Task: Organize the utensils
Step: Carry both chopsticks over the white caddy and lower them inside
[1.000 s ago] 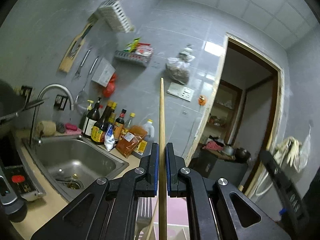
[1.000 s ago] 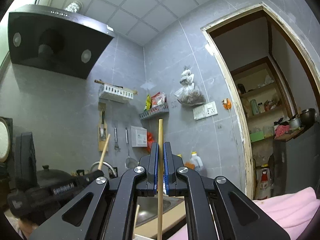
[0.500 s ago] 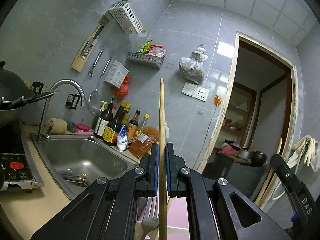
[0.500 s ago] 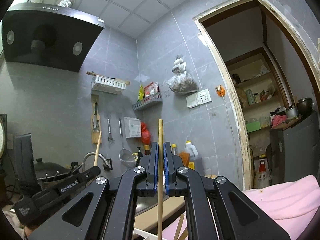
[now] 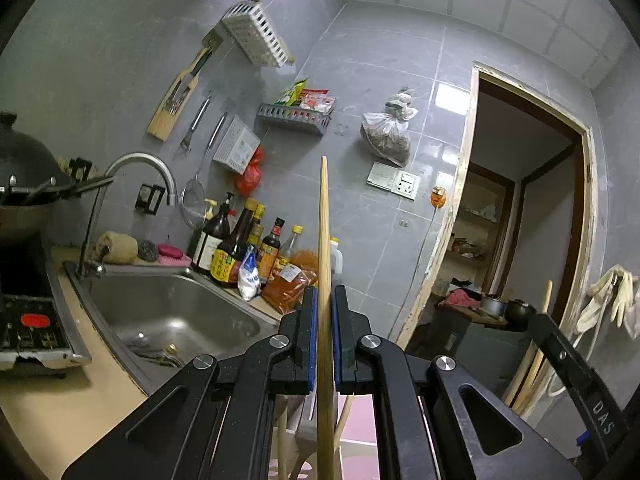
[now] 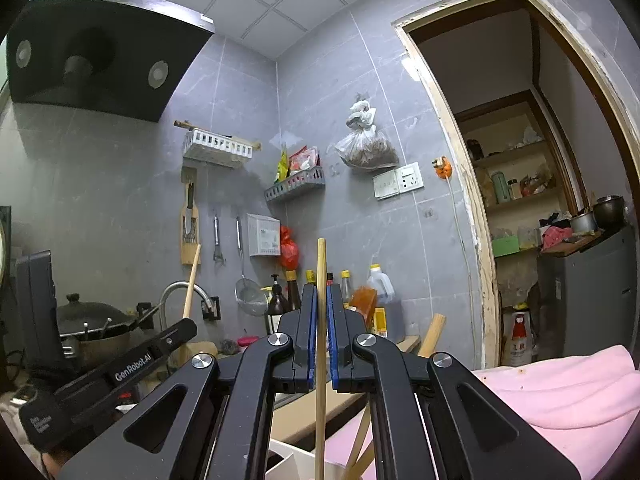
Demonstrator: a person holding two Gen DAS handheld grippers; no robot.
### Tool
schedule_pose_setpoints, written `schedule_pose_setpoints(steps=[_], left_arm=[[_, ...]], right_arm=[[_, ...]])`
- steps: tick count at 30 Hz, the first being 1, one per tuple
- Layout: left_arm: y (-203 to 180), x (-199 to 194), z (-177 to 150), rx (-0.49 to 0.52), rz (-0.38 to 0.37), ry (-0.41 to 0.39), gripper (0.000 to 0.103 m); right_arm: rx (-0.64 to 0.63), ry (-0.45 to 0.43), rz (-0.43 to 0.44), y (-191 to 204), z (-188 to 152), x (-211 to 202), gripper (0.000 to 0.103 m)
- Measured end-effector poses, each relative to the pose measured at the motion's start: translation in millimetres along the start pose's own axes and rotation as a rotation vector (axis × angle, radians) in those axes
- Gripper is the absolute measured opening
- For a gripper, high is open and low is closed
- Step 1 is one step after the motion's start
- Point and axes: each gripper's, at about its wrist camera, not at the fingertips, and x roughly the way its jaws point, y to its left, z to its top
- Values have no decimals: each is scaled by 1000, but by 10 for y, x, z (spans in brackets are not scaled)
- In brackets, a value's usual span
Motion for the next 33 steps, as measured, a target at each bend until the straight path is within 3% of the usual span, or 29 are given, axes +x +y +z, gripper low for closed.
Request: schedule_pose_setpoints(steps=[8, 33], left_arm=[[117, 22, 16, -37, 27, -3, 4], [-125, -62, -279, 145, 37, 29, 4]], right_arm=[[-5, 10, 5, 6, -36, 0, 3], [4, 86, 29, -1, -201, 64, 4]])
